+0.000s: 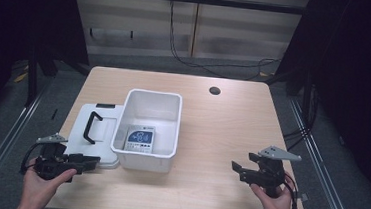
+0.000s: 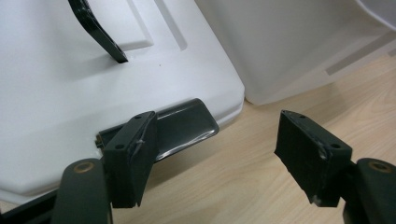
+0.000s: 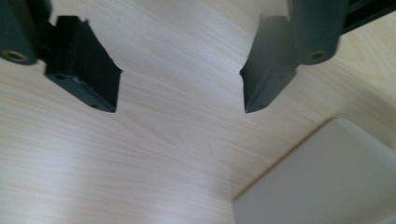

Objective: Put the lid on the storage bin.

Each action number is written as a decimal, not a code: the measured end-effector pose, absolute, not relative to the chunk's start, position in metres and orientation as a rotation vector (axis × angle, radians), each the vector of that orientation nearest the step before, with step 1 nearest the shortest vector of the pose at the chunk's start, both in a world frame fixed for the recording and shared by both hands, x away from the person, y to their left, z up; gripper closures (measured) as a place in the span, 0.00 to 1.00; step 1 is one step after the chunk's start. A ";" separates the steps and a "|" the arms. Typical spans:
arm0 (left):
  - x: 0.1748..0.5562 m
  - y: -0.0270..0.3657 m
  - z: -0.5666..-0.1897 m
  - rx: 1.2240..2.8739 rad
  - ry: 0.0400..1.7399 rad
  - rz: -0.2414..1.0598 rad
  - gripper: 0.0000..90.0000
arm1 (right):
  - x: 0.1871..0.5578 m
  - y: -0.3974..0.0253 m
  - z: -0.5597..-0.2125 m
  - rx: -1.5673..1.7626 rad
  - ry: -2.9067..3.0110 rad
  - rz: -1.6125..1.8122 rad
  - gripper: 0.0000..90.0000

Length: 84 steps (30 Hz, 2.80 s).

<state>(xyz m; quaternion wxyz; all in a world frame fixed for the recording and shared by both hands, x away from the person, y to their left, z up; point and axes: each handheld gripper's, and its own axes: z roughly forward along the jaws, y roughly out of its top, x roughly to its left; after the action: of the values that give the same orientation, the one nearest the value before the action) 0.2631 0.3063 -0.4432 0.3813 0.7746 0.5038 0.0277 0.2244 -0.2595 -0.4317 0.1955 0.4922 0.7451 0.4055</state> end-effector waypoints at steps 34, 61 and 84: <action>0.302 0.308 -0.405 2.038 1.403 0.054 0.38 | 0.211 -0.251 -0.441 1.377 2.077 1.260 0.28; 0.343 0.296 -0.375 2.191 1.511 0.118 0.56 | 0.210 -0.248 -0.441 1.357 2.098 1.269 0.24; 0.390 0.289 -0.383 2.216 1.692 0.070 0.66 | 0.211 -0.246 -0.443 1.357 2.131 1.238 0.22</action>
<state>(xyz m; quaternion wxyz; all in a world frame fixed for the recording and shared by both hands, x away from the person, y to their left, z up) 0.3898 0.2887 -0.3829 0.1752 0.7823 0.5973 0.0246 0.2112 -0.2456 -0.4434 0.1633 0.4760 0.7471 0.4342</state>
